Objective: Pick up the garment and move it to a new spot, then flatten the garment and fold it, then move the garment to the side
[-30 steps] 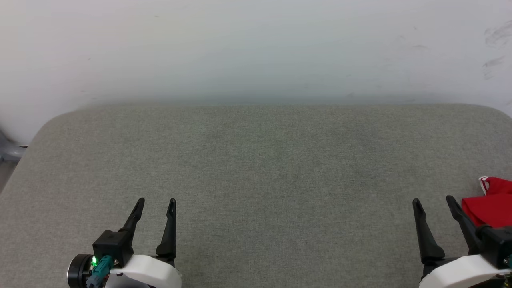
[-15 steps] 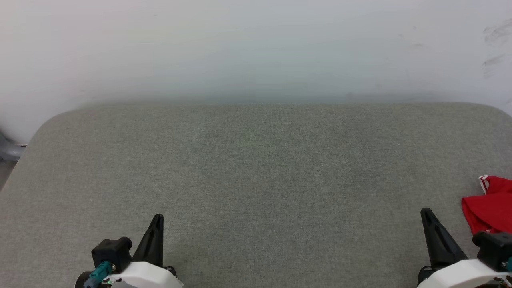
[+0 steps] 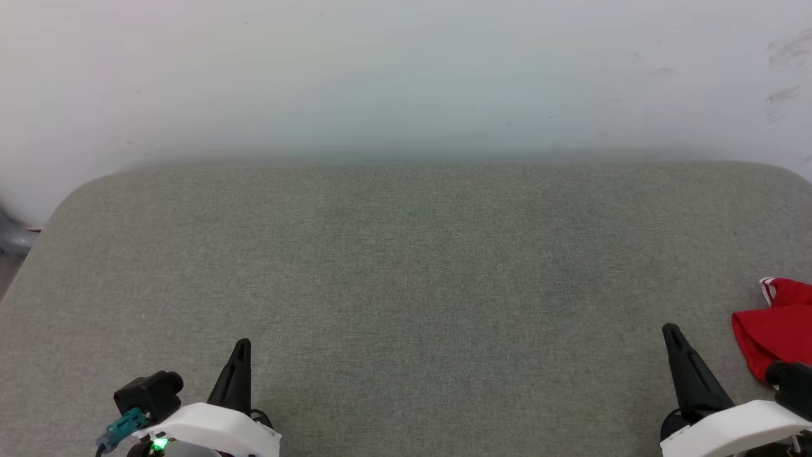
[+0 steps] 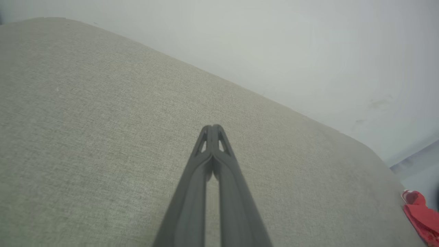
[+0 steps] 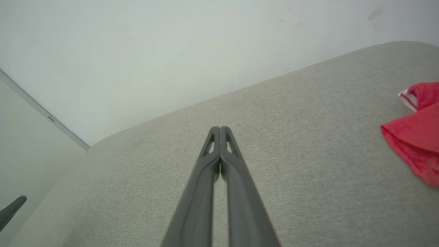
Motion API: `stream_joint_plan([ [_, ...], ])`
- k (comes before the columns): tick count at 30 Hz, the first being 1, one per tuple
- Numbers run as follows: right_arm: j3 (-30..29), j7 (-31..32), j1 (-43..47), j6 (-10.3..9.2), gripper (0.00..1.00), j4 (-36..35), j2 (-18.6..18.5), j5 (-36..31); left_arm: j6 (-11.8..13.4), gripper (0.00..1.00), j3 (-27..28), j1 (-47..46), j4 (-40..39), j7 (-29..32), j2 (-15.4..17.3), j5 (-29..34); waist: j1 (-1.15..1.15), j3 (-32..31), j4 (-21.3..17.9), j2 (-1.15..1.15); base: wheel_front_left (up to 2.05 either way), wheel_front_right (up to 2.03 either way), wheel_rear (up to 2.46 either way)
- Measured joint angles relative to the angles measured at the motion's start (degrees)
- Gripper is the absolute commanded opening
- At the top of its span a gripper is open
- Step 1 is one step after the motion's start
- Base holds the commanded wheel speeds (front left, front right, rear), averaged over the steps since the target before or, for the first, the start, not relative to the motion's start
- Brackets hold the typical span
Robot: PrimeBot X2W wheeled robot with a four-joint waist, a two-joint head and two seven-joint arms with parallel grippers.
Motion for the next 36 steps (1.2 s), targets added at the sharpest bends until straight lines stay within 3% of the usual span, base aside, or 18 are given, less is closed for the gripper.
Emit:
stream_joint_plan([
  [36,-0.4,0.7,-4.9,-0.01,0.00,7.7,-0.1,29.3,-3.8,0.00,7.0,-2.3,0.9,7.1,-3.6,-24.5,0.00,0.5,-0.1,0.00,0.00,0.00,0.00],
])
